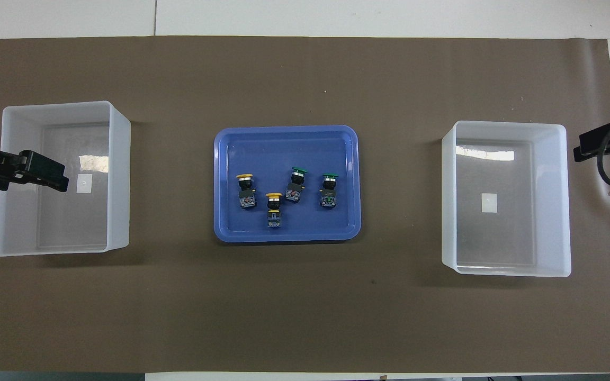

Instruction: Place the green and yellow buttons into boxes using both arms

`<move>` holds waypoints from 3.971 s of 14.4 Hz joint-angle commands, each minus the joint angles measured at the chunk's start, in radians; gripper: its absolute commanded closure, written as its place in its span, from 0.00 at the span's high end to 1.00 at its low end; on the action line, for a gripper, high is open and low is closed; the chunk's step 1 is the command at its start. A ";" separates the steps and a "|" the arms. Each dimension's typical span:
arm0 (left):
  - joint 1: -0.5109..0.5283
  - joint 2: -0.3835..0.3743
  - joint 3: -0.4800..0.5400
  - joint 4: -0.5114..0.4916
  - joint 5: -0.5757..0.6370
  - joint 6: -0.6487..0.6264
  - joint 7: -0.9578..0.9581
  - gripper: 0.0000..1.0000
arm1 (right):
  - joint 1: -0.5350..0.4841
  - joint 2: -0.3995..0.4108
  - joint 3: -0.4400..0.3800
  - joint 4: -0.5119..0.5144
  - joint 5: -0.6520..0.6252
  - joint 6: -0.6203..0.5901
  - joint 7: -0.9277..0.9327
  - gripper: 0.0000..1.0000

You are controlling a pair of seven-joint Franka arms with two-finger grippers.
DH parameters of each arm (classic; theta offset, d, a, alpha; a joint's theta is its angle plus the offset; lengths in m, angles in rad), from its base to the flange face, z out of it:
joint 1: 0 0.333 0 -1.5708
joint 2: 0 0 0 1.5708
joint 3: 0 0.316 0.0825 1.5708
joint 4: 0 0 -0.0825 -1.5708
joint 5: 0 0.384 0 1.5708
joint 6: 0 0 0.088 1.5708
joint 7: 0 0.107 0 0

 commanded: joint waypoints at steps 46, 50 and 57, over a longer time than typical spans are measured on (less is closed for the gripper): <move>-0.038 -0.033 0.002 -0.063 0.012 0.106 -0.001 1.00 | 0.627 0.402 0.099 -0.250 -0.005 0.873 0.753 0.60; -0.040 -0.033 0.002 -0.065 0.012 0.106 0.006 1.00 | 0.628 0.394 0.099 -0.282 -0.005 0.913 0.753 0.60; -0.038 -0.033 0.002 -0.065 0.012 0.106 0.000 1.00 | 0.637 0.391 0.099 -0.268 -0.002 0.894 0.753 0.00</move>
